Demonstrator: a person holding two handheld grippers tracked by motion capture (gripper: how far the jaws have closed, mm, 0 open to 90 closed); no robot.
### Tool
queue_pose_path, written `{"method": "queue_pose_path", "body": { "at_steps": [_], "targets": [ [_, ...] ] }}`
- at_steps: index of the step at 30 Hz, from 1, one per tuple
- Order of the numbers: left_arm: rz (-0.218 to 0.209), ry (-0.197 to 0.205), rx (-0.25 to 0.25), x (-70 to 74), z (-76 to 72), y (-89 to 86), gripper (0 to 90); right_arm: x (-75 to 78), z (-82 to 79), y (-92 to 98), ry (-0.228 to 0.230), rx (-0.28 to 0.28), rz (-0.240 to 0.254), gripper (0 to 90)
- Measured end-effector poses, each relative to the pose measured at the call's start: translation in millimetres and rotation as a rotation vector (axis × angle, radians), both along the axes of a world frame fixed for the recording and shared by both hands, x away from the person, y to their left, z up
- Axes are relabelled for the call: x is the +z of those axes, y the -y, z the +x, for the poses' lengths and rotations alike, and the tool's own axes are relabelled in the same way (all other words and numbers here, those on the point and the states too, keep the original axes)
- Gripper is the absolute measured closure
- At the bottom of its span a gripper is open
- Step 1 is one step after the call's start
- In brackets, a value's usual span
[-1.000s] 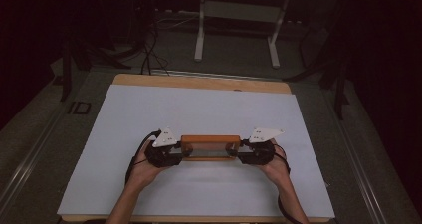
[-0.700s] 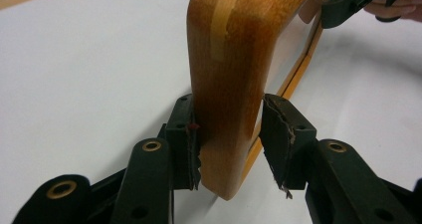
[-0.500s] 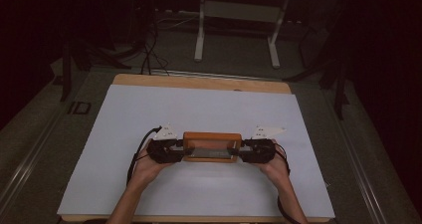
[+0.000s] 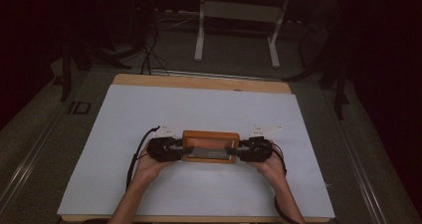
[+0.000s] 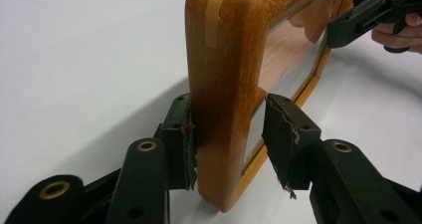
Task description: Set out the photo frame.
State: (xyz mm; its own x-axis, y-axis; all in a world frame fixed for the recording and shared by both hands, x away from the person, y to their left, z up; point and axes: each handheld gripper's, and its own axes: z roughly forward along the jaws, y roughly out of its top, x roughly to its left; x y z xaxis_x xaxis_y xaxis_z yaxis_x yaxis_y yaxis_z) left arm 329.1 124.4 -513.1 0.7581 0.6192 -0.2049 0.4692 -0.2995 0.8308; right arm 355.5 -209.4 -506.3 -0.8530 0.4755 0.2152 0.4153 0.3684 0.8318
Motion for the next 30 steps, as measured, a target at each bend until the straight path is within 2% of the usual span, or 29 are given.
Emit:
{"method": "queue_pose_path", "body": {
  "at_steps": [11,19,30],
  "targets": [
    [-0.031,-0.006,0.017,-5.2,3.6,2.1,57.0,-5.3,4.5,4.2,-0.043,-0.015,0.030,57.5],
    [-0.062,-0.033,0.035,-7.9,8.1,1.5,56.8,-9.1,10.1,5.4,-0.066,-0.027,0.058,57.2],
    [-0.065,-0.050,0.039,-7.2,7.8,2.2,57.3,-10.1,12.5,5.2,-0.071,-0.035,0.065,55.6]
  ]
}}
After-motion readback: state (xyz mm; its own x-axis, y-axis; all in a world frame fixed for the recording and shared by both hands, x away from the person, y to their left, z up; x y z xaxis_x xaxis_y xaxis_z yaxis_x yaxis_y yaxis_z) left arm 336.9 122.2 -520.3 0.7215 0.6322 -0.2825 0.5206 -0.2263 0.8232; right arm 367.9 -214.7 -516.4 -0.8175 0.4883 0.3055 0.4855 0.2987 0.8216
